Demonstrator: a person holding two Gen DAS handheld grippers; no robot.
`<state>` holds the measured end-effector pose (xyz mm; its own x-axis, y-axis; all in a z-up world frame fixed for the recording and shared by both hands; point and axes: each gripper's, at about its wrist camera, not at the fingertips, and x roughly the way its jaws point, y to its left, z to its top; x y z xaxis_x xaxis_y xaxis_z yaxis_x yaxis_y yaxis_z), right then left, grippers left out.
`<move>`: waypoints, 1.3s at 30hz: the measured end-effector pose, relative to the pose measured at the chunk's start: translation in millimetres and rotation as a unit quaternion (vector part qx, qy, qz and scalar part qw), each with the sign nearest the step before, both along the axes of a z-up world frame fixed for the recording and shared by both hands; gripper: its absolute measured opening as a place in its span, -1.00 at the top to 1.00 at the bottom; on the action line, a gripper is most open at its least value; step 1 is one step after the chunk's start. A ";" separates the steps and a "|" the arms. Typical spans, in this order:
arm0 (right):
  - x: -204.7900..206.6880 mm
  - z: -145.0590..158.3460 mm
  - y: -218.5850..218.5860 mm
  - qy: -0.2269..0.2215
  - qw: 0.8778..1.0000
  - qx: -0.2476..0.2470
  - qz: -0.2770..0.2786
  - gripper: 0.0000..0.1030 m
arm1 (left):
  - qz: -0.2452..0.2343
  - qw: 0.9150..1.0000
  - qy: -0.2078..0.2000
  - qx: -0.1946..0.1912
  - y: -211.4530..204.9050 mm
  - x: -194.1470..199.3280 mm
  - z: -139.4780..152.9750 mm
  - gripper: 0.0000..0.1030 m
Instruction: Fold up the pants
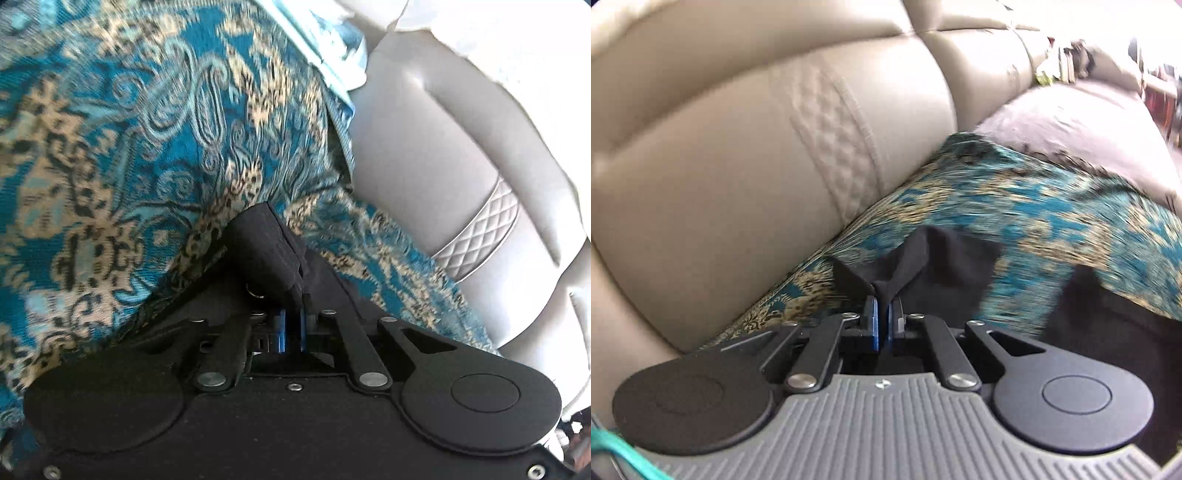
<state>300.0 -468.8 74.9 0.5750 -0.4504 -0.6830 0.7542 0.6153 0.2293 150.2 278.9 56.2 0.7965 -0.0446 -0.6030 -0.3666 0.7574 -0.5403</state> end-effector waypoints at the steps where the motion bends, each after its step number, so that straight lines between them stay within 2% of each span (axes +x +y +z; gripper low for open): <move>1: -20.9 4.7 -6.2 -0.011 1.000 0.007 0.002 0.88 | 0.004 1.000 -0.003 0.003 -0.4 -4.6 2.8 0.88; 3: -59.9 10.2 -13.4 -0.019 1.000 -0.002 -0.005 0.95 | 0.015 1.000 -0.001 0.008 -0.5 -13.7 8.0 0.89; 6: -111.3 10.4 -23.1 -0.005 0.998 -0.058 -0.016 0.95 | 0.030 1.000 -0.002 0.008 2.8 -29.9 14.2 0.90; 8: -137.3 4.1 -32.6 0.009 0.998 -0.055 -0.012 0.95 | 0.032 0.999 0.005 0.012 2.9 -41.0 16.2 0.90; 9: -146.5 -0.8 -37.9 0.012 0.999 -0.043 0.001 0.90 | 0.030 0.999 0.012 0.018 1.7 -45.4 16.8 0.90; 10: -155.5 -6.4 -42.4 0.004 0.999 -0.025 0.019 0.75 | 0.028 0.999 0.018 0.025 0.2 -49.1 17.5 0.90; 12: -171.3 -17.2 -47.5 -0.028 0.999 0.006 0.045 0.64 | 0.025 0.999 0.026 0.040 -3.9 -52.7 17.3 0.90; 13: -177.3 -21.7 -46.3 -0.044 0.997 0.009 0.056 0.27 | 0.026 0.998 0.030 0.042 -4.7 -53.6 16.3 0.90; 14: -180.0 -25.0 -42.2 -0.049 0.997 0.001 0.067 0.14 | 0.026 0.998 0.030 0.041 -4.9 -54.4 14.9 0.90; 15: -178.8 -28.3 -34.1 -0.049 0.995 -0.015 0.081 -0.09 | 0.027 0.999 0.028 0.038 -4.7 -54.6 12.3 0.89; 16: -177.0 -31.3 -23.8 -0.048 0.994 -0.038 0.095 -0.18 | 0.029 0.999 0.028 0.035 -4.1 -55.2 9.8 0.89; 20: -151.8 -39.5 26.5 -0.034 0.974 -0.153 0.161 -0.38 | 0.038 0.998 0.043 0.030 -4.5 -54.4 1.2 0.89; 23: -118.1 -45.9 57.4 -0.002 0.959 -0.211 0.190 -0.43 | 0.042 0.997 0.051 0.035 -6.5 -54.1 -2.3 0.88; 24: -104.1 -50.6 62.4 0.017 0.956 -0.221 0.190 -0.43 | 0.043 0.997 0.053 0.036 -6.9 -53.3 -2.5 0.88; 25: -91.9 -56.3 64.4 0.039 0.956 -0.226 0.184 -0.29 | 0.046 0.997 0.054 0.036 -7.3 -53.6 -2.4 0.88; 26: -80.4 -63.4 62.5 0.067 0.957 -0.229 0.166 -0.08 | 0.048 0.997 0.055 0.036 -7.1 -53.4 -1.8 0.88; 27: -73.2 -68.9 58.5 0.089 0.959 -0.227 0.145 0.41 | 0.049 0.997 0.055 0.036 -6.8 -53.1 -1.0 0.88; 28: -70.1 -72.1 50.7 0.099 0.964 -0.215 0.120 0.57 | 0.049 0.997 0.055 0.037 -6.8 -53.0 0.3 0.88; 29: -73.4 -71.7 41.7 0.089 0.970 -0.200 0.104 0.63 | 0.048 0.997 0.055 0.040 -6.8 -52.8 2.0 0.88; 30: -78.7 -69.5 33.7 0.081 0.975 -0.189 0.086 0.83 | 0.047 0.996 0.055 0.044 -7.4 -53.0 3.8 0.88; 36: -140.6 -55.6 -15.8 0.035 0.987 -0.153 0.025 0.93 | 0.032 0.996 0.054 0.064 -16.6 -55.1 14.2 0.88; 39: -178.6 -53.6 -39.6 0.024 0.990 -0.138 -0.016 0.95 | 0.030 0.994 0.056 0.091 -23.8 -60.2 17.9 0.89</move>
